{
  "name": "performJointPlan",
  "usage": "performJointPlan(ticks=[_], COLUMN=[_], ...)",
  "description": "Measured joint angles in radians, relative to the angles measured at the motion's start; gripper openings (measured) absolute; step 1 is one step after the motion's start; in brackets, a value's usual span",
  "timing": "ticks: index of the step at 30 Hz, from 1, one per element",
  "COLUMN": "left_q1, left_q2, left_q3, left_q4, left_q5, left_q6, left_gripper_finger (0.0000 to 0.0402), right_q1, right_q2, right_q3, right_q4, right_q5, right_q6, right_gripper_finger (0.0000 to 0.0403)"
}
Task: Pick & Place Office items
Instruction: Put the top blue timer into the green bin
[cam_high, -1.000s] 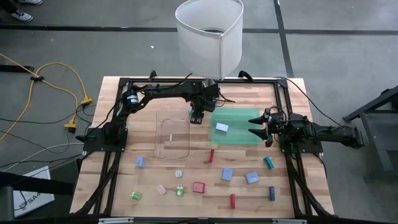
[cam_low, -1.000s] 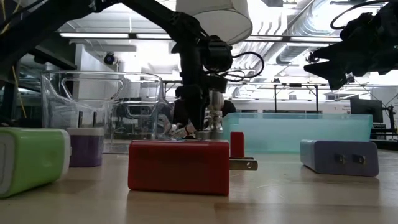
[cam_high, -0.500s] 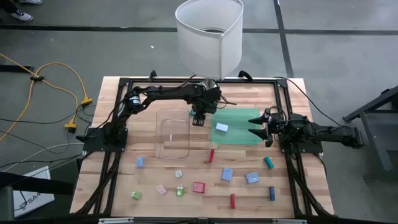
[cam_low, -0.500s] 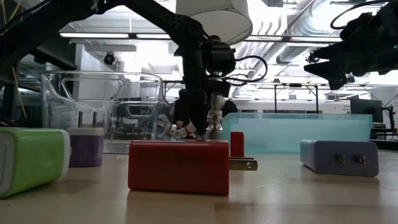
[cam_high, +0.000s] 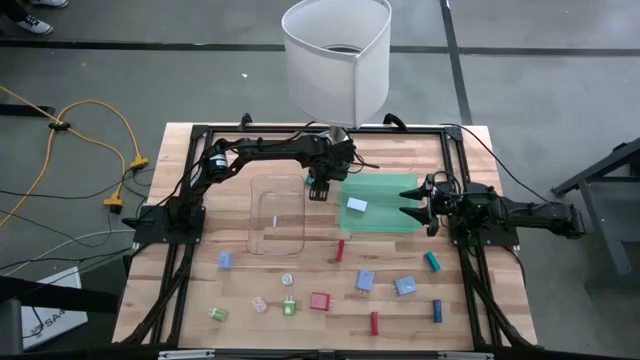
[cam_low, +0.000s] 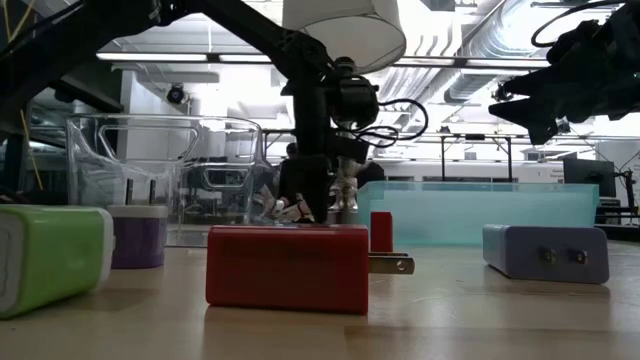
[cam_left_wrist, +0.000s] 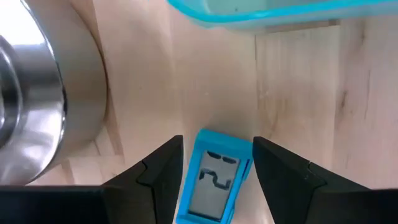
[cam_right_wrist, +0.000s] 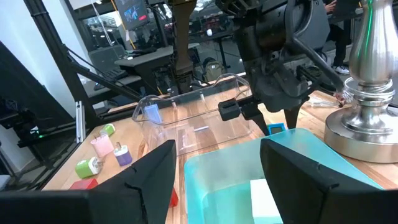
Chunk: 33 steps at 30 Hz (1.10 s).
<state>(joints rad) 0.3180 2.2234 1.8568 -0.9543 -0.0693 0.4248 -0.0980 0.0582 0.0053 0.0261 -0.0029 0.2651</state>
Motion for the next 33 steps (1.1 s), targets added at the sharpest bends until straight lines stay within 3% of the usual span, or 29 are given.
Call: performJointPlan(ticks=[33], left_q1=[-0.009], left_q2=[-0.001], left_q3=[0.000], left_q4=[-0.056], left_q5=[-0.014], left_q6=[0.032], left_gripper_finger=[0.0184], right_q1=[0.000], right_q2=[0.000], right_q3=[0.000], right_q4=[0.000], right_q5=[0.000], right_q6=[0.000], right_gripper_finger=[0.0221])
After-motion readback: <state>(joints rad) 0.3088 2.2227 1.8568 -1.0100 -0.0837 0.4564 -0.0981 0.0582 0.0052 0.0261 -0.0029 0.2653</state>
